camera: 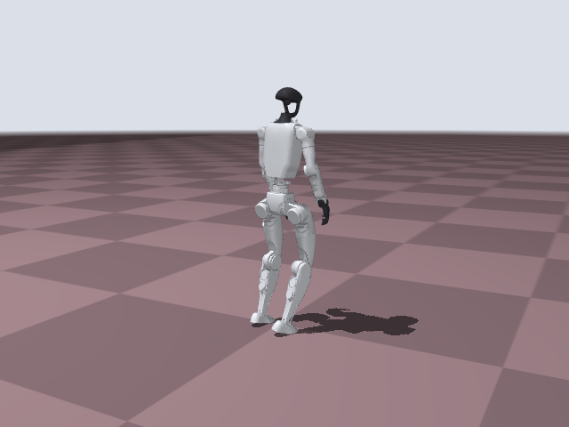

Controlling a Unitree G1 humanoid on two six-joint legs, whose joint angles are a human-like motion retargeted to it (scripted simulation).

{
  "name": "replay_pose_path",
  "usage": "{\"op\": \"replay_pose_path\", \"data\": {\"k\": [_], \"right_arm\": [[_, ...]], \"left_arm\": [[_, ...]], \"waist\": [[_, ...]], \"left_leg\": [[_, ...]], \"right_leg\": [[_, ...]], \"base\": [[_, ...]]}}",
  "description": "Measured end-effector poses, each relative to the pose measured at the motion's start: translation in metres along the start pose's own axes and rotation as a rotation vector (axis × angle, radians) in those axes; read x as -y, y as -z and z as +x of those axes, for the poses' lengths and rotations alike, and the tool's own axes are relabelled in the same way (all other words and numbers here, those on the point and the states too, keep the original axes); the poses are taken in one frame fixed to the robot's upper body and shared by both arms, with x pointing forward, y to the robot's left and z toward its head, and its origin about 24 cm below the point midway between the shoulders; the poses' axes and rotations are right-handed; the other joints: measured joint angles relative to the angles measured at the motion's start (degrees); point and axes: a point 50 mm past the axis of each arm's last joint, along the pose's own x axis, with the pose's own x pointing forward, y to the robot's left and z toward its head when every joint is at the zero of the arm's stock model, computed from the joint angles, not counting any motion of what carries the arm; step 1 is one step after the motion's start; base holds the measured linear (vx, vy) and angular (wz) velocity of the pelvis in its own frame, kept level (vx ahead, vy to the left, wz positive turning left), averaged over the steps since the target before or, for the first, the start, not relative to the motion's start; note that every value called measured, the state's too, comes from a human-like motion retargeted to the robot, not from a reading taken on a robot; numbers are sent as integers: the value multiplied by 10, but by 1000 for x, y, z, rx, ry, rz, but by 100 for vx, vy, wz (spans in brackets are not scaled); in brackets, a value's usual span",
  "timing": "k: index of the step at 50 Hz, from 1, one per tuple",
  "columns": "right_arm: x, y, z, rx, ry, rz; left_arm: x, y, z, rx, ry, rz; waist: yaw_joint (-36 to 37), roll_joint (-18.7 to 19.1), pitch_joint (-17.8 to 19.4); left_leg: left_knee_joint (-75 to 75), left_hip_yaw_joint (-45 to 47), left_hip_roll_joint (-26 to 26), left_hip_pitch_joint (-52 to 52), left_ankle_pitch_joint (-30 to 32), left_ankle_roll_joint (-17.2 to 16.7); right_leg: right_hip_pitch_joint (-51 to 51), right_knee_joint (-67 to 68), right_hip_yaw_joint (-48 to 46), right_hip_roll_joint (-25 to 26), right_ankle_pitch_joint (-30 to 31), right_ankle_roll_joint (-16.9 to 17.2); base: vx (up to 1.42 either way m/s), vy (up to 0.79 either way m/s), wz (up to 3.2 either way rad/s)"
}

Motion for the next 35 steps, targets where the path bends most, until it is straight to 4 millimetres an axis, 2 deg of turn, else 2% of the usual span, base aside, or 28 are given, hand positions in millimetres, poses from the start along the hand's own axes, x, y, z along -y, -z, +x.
{"op": "replay_pose_path", "data": {"k": [20, 27, 35], "right_arm": [[-1, 8, -6, 1, 3, -23], [0, 11, -7, -8, 10, -3], [5, 10, -7, -5, 28, 18]], "left_arm": [[14, 7, -3, -19, 19, -55], [17, 10, -5, -26, 14, -86], [21, 22, -10, -64, 15, -111]], "waist": [[11, 4, 7], [10, 7, 8], [-4, 6, 0]], "left_leg": [[46, 7, 4, 2, -38, 7], [49, 10, 11, 4, -38, 6], [46, 20, 15, -3, -17, 8]], "right_leg": [[16, 14, 4, 3, -19, 5], [23, 0, 8, 10, 0, 10], [3, 10, 27, 11, 62, 35]], "base": [[0, 0, 0], [0, 0, 0], [0, 0, 0]]}}
